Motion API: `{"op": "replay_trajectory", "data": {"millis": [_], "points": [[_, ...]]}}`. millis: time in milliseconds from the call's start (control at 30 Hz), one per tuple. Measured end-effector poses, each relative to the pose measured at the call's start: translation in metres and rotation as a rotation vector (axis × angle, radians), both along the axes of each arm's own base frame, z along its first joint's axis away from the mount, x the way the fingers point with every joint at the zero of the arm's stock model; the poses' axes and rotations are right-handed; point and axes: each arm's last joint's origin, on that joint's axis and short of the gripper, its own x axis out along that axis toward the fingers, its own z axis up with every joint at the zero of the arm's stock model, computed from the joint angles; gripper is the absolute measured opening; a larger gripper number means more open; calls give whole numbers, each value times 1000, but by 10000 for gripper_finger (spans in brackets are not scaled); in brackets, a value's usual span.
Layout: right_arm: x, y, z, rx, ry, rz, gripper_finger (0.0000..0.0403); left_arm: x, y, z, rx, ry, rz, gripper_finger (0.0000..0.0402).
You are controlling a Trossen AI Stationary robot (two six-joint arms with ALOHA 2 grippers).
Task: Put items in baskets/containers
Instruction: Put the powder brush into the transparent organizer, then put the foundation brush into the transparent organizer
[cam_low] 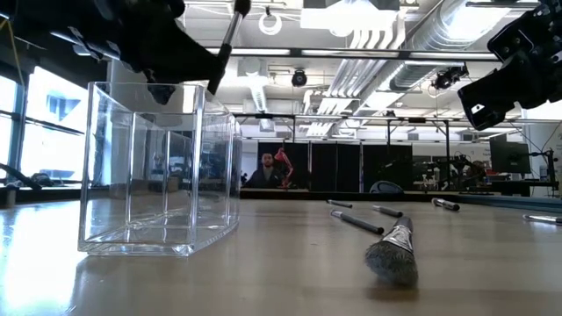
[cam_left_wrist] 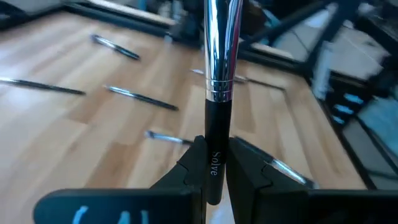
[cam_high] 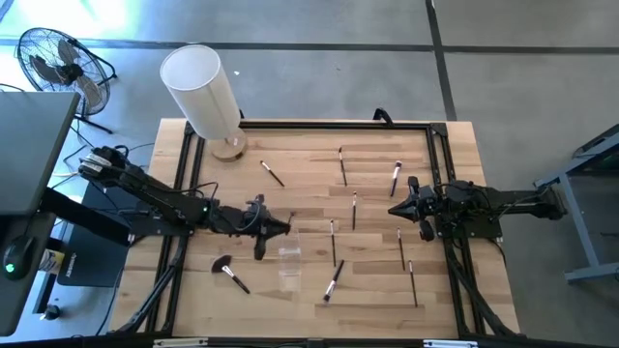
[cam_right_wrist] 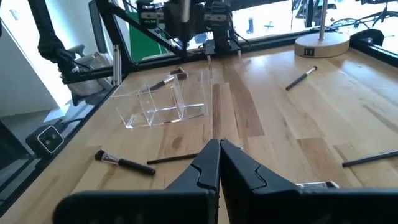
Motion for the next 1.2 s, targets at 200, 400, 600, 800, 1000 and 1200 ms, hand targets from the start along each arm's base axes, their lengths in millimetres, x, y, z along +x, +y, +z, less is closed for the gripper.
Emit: {"op": "replay_trajectory", "data": {"millis": [200,400,600,800,1000,1200], "points": [[0,0,0,0,3,0,5,3,-2,-11,35,60,-73,30],[0,0,0,0,2,0,5,8,-4,-25,73,109,-82,30],[0,0,0,0,3,0,5,11,-4,-34,87,142,-49,46],[0,0,0,0,3,0,5,12,-3,-38,102,157,-17,93],[0,0,0,0,3,0,5,12,-4,-38,95,158,-34,98],[0,0,0,0,3,0,5,14,-5,-35,95,147,-33,100]]}}
